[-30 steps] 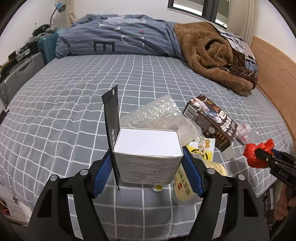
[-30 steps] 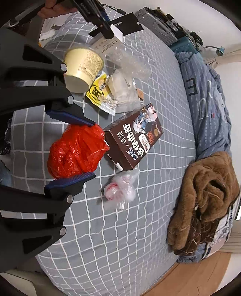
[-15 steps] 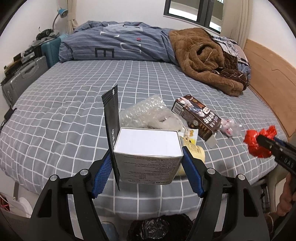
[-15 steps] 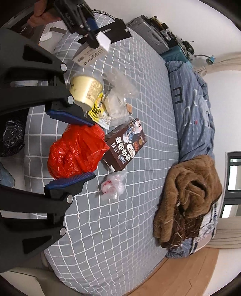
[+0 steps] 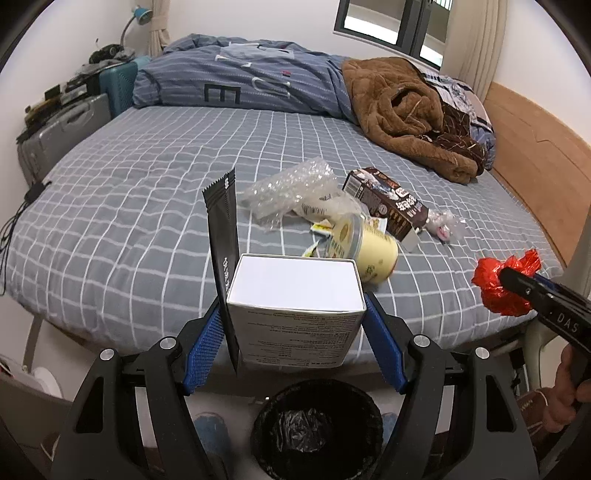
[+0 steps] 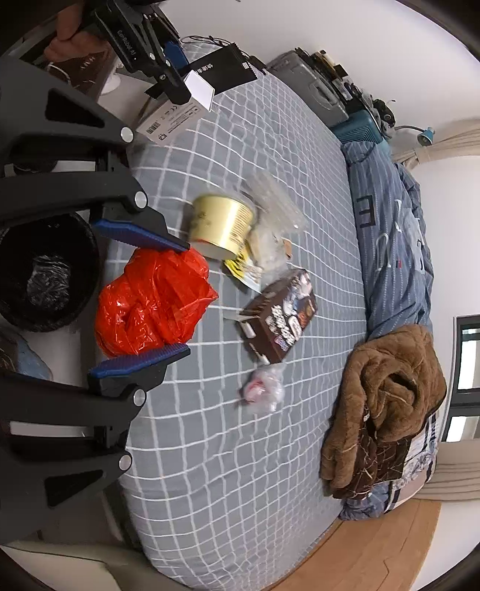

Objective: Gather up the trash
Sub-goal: 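Carry the red bag and white box off the bed over the black bin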

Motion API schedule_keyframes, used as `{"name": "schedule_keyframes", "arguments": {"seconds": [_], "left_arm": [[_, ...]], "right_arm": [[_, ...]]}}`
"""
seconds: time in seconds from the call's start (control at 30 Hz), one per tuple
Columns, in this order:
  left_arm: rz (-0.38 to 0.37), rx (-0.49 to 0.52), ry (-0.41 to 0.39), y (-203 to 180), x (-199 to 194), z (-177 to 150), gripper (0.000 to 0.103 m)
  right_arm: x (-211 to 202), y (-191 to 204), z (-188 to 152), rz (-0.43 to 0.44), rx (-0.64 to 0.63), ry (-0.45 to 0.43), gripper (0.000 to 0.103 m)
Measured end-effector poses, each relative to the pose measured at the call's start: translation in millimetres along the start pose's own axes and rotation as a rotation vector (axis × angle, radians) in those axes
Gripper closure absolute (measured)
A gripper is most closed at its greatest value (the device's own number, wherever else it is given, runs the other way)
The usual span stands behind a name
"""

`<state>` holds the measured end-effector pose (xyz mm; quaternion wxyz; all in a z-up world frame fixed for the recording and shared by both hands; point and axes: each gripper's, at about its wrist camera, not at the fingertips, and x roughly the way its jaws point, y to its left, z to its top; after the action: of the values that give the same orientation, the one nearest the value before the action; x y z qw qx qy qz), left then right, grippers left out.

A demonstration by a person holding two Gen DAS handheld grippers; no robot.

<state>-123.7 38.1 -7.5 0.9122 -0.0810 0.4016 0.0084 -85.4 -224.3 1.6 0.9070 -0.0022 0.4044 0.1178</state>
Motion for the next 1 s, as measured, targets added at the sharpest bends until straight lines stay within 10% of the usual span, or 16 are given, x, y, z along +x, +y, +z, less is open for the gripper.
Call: {"name": "schedule_keyframes", "arguments": {"seconds": [1.0], "left_arm": [[0.044,-0.015,0.257,17.5,55.3,-126.8,0.032]], "right_arm": [[78.0,36.5,-141.0,0.014,-0.043,0.322,0.055]]}}
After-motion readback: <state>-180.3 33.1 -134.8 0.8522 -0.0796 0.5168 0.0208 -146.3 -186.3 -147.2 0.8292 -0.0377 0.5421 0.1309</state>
